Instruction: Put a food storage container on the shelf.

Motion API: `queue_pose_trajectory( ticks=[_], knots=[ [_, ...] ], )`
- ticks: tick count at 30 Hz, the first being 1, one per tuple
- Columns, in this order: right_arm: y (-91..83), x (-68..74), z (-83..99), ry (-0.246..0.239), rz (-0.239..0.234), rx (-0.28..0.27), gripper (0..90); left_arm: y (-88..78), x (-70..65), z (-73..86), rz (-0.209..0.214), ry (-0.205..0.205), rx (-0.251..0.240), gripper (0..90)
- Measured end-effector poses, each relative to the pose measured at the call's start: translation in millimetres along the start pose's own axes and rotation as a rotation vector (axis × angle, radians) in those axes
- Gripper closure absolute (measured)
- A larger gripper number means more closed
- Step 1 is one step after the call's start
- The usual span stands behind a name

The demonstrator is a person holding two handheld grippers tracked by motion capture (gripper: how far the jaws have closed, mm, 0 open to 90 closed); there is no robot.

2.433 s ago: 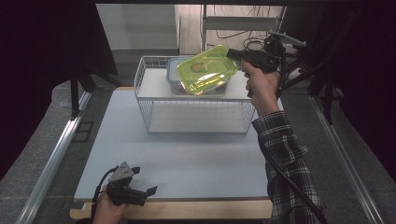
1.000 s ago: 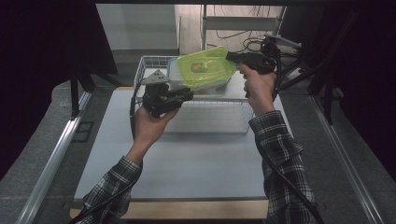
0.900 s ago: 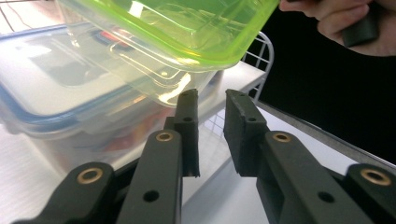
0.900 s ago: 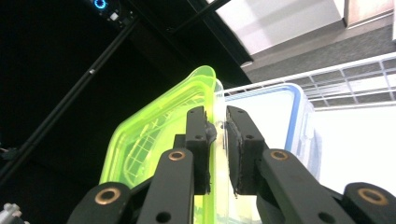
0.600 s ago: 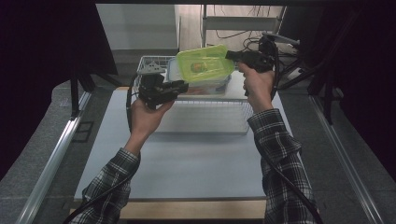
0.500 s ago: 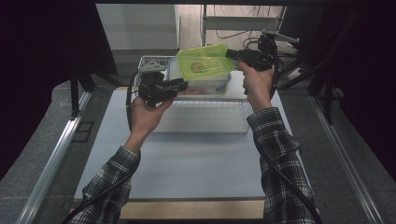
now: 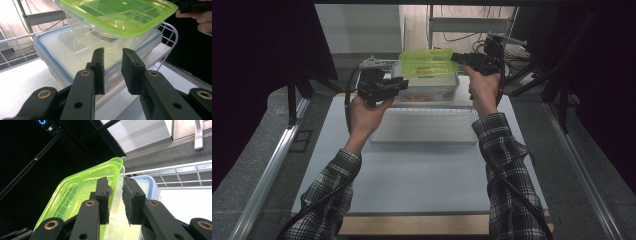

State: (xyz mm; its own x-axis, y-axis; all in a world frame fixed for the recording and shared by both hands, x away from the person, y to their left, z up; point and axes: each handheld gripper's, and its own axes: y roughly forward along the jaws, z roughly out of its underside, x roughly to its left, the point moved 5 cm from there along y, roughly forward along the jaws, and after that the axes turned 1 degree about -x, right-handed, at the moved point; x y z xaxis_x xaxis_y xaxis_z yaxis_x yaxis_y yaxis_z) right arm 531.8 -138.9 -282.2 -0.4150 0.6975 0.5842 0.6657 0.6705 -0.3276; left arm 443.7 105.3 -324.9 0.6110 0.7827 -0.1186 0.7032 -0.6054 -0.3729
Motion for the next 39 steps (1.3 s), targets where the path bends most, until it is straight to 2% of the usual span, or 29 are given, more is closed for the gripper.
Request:
queue_pose_trajectory(
  ticks=[3,7,13,18,26,31,34,39],
  knots=[
    [0.6,0.3,0.2,-0.009,0.003,-0.001,73.6,1.8,4.1,0.6,-0.019,0.002,0.015,72.2],
    [1.1,0.6,2.0,-0.014,-0.002,0.004,71.4,0.9,4.8,1.5,-0.014,-0.004,0.008,71.6],
    [-3.4,4.8,0.5,-0.035,-0.01,0.005,60.4,-3.2,1.9,2.8,-0.012,0.0,-0.003,66.8],
    [-10.1,6.2,4.7,-0.072,-0.017,0.017,54.0,-8.9,-0.5,9.5,-0.022,0.025,0.0,55.5],
    [-19.6,9.2,21.4,-0.122,-0.059,0.041,42.6,-19.5,-4.4,25.1,0.011,0.027,0.002,40.7],
    [-26.6,10.9,33.1,-0.146,-0.093,0.047,38.1,-25.8,-7.3,34.7,0.02,0.037,0.006,35.0],
    [-29.8,9.3,40.2,-0.18,-0.085,0.056,35.1,-28.4,-8.8,42.0,0.024,0.047,0.016,31.7],
    [-33.7,6.4,49.6,-0.202,-0.101,0.058,31.9,-30.8,-10.7,53.5,0.039,0.05,0.026,28.3]
  ],
)
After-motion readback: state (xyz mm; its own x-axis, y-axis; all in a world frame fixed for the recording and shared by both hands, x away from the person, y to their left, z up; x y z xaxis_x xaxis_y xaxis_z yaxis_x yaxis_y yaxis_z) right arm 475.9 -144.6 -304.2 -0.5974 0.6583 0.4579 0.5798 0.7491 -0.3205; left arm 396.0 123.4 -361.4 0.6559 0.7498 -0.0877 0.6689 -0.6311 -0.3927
